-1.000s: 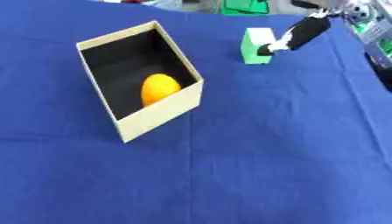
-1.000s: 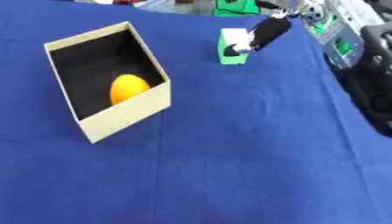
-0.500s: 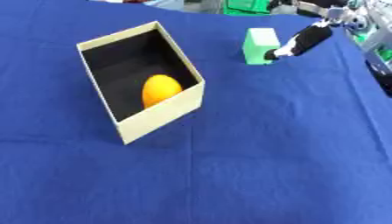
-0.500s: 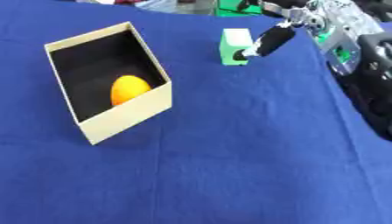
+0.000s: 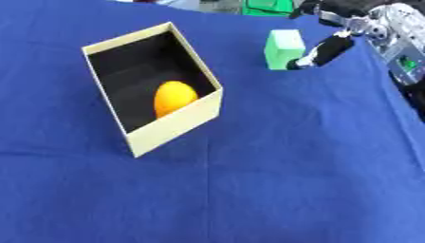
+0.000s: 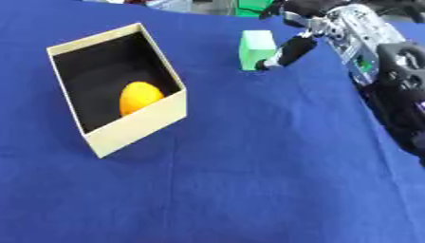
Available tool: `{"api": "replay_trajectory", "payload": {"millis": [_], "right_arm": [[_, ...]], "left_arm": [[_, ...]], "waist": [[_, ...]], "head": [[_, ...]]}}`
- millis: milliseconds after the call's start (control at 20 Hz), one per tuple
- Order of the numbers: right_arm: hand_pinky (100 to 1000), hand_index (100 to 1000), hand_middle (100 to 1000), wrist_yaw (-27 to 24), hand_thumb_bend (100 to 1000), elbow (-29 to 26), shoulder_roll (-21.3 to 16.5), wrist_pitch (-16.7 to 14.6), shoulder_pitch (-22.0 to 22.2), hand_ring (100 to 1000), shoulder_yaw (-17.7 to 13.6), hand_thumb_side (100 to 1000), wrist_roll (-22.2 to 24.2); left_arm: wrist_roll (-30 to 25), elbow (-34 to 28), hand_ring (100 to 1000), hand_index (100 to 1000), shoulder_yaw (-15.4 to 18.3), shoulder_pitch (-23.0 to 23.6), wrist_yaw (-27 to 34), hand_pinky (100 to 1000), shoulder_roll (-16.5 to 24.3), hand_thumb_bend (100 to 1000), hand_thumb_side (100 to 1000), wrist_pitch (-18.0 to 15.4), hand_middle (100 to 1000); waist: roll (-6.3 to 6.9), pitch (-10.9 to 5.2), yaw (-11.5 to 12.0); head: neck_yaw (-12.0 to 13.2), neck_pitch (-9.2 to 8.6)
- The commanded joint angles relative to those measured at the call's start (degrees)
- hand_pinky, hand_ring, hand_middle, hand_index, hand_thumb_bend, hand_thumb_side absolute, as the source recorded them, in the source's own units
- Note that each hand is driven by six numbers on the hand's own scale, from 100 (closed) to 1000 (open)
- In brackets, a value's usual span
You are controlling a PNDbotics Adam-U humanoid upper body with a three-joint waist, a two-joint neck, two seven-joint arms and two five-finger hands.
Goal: Pick up objects on the table and place them in the box.
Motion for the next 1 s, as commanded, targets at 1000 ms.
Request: {"api": "replay_trajectory", "payload": {"millis": [1000], "right_arm": [[906, 904, 862, 1.99, 333, 5.46, -0.51, -3.79, -3.64, 960, -2.09, 220, 2.5]], "left_arm": [[-0.53, -1.15, 682, 765, 0.43, -1.22, -0.61, 496, 1.89, 140, 1000, -0.12, 647]], "waist": [[-1.12, 0.69, 1.08]], "head": [[-0.39, -3.33]]}}
